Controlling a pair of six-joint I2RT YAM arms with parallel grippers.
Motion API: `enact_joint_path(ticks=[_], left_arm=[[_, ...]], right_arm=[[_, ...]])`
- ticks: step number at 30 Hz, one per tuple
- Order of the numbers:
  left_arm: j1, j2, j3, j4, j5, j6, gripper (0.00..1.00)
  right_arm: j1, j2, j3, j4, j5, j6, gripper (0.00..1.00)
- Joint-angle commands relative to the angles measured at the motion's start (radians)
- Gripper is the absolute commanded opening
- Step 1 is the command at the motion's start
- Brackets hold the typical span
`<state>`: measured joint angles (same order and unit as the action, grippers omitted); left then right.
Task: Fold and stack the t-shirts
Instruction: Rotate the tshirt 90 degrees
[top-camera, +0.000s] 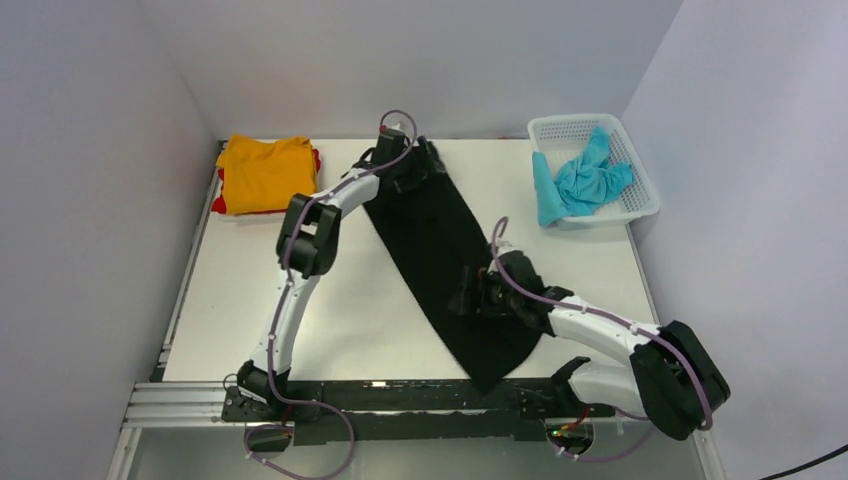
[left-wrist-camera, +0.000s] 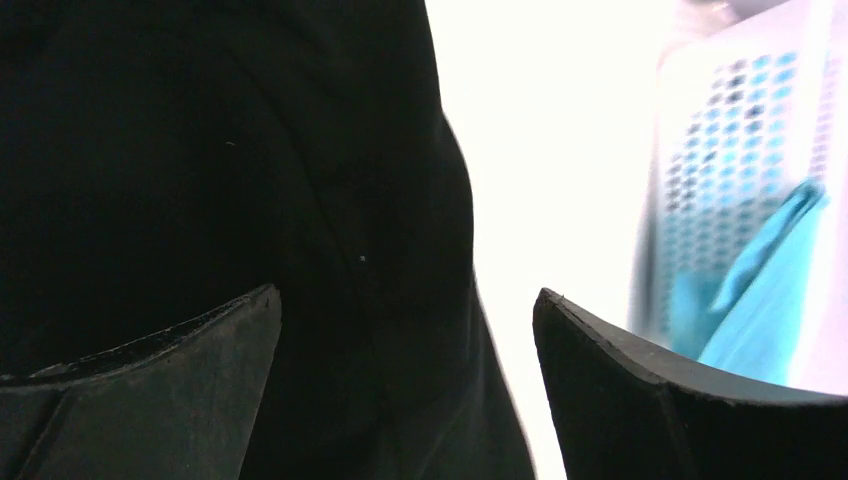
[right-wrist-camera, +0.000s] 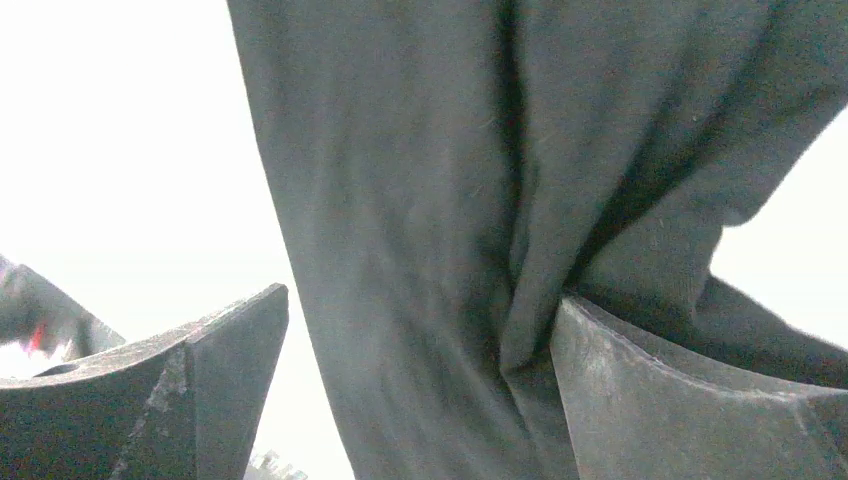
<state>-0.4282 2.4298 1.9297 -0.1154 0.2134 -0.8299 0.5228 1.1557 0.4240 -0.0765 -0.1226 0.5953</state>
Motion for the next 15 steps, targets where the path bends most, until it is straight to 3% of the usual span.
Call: enact_joint_path(ticks=[1,3,6,11,15], left_arm=[[0.006,0.283,0.407,-0.057,0.184,-0.076,1.00],[0.015,0.359,0.486,0.031,0.200,-0.161,0.99],[0.034,0.379,0.470,0.119,0.111,-0.235,0.99],[0.069,0.388,0.519,0.129,0.055,-0.296,0.99],[0.094,0.358,0.488,0.121,0.018,-0.288,0.99]], right_arm=[[0.180,0.101,-0.027,0.153,-0.274,0.088,1.00],[0.214,0.152,-0.005,0.177,-0.277,0.092,1.00],[0.249,0.197,0.005,0.207,-0.281,0.101,1.00],[0.325,0.212,0.022,0.180,-0.318,0.073,1.00],[0.353,0.133,0.028,0.145,-0.265,0.064,1.00]])
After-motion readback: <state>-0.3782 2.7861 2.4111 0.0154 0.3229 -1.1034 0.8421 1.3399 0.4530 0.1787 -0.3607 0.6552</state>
